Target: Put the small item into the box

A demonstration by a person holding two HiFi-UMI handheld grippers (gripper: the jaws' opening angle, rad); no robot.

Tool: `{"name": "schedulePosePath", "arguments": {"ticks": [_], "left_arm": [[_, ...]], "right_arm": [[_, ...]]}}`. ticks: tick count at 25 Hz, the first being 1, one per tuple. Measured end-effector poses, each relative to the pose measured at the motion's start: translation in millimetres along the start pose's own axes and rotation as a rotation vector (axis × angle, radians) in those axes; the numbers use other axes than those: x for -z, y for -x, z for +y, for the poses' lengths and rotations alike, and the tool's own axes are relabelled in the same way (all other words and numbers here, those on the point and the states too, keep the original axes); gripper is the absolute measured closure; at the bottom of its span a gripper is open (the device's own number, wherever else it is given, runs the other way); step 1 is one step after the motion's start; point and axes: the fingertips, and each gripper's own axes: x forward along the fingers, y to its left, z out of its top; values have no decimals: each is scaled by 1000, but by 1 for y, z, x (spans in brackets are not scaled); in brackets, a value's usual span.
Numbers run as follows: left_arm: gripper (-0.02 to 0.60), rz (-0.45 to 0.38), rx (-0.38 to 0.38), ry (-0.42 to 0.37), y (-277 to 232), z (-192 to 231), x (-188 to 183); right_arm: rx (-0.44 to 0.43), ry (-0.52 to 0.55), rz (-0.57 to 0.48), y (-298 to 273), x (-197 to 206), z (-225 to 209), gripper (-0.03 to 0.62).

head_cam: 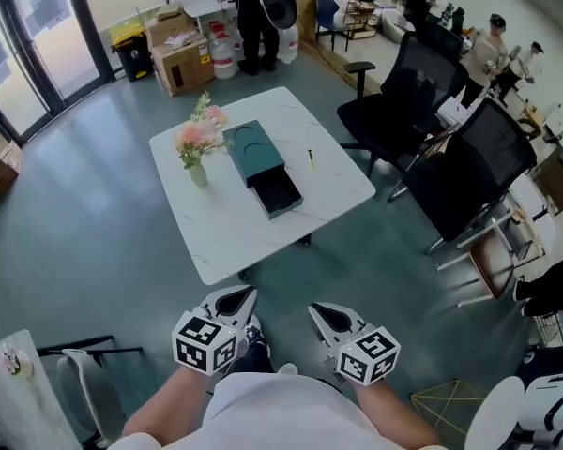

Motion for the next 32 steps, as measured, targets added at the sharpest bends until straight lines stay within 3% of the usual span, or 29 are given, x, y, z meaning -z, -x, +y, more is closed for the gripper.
{"name": "schedulePosePath", "arguments": {"ticks": [10, 19, 32], "left_arm": [[569, 45, 46, -27, -41, 85, -53], [569, 63, 102, -56, -71, 146, -77], [569, 48, 26, -18, -82, 214, -83]], "right_arm": [[28, 18, 7, -91, -62, -29, 579], [100, 10, 23, -151, -88, -52, 579], [149, 40, 50, -199, -106, -85, 579]]}}
